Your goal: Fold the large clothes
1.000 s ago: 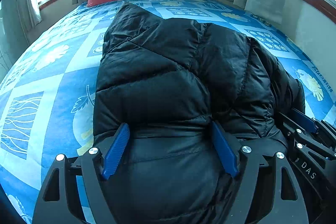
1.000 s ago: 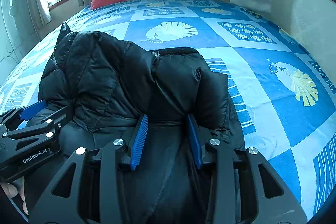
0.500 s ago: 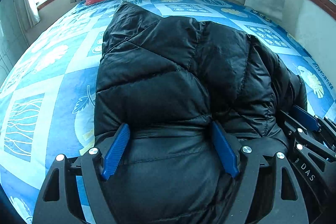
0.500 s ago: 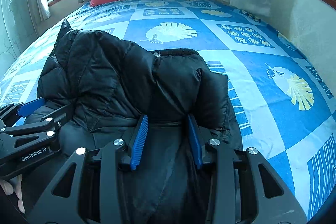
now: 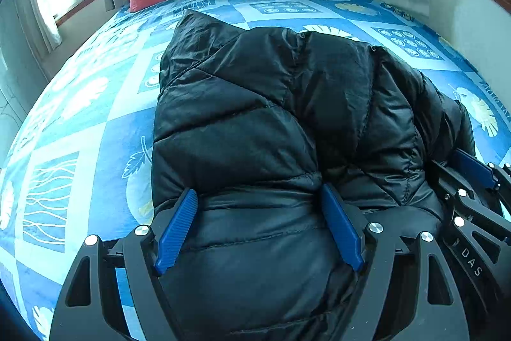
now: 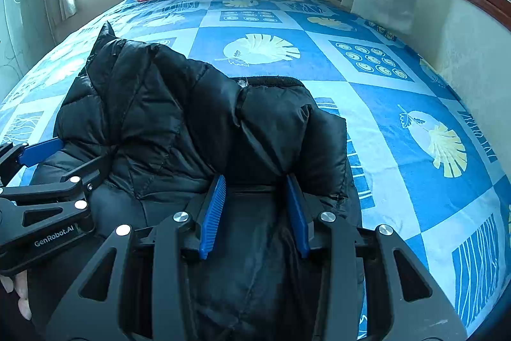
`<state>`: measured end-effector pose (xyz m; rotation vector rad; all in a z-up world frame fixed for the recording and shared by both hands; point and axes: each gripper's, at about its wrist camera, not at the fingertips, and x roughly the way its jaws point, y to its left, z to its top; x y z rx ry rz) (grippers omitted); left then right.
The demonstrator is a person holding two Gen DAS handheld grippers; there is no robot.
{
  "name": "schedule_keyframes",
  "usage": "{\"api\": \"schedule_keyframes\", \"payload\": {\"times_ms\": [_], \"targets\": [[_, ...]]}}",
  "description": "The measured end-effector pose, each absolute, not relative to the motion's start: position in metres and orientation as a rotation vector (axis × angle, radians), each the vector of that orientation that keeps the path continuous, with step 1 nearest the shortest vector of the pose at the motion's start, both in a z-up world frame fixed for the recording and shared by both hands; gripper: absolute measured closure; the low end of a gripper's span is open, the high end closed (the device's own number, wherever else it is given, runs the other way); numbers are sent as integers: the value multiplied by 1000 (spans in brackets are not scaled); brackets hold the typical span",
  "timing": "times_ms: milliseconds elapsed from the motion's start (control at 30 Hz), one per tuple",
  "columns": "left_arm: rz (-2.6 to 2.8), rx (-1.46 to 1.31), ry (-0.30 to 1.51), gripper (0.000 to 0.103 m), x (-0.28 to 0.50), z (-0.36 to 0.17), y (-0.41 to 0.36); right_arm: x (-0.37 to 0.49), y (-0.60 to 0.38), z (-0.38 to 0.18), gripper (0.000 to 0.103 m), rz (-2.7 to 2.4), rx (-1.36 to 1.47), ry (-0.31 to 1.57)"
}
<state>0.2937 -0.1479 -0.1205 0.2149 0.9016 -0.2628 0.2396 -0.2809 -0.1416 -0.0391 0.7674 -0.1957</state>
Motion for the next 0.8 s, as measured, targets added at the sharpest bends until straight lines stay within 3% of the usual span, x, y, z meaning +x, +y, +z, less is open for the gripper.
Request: {"api": "schedule_keyframes", "payload": {"times_ms": [233,333,500,800], "targets": [[-272,197,914,20,293,-112,-144,229,-280,-132,59,-183,-40,760],[-292,155,956,20,294,-104,-136,219,-279,-124,51,-174,-34,752],[-321,29,1001,20,285,-86,-106,196,-285,-109,28,-169,-4,732],[-426,-351,1082,17,252,-118,-24,172,-336,-126,15,-102,299,794]]}}
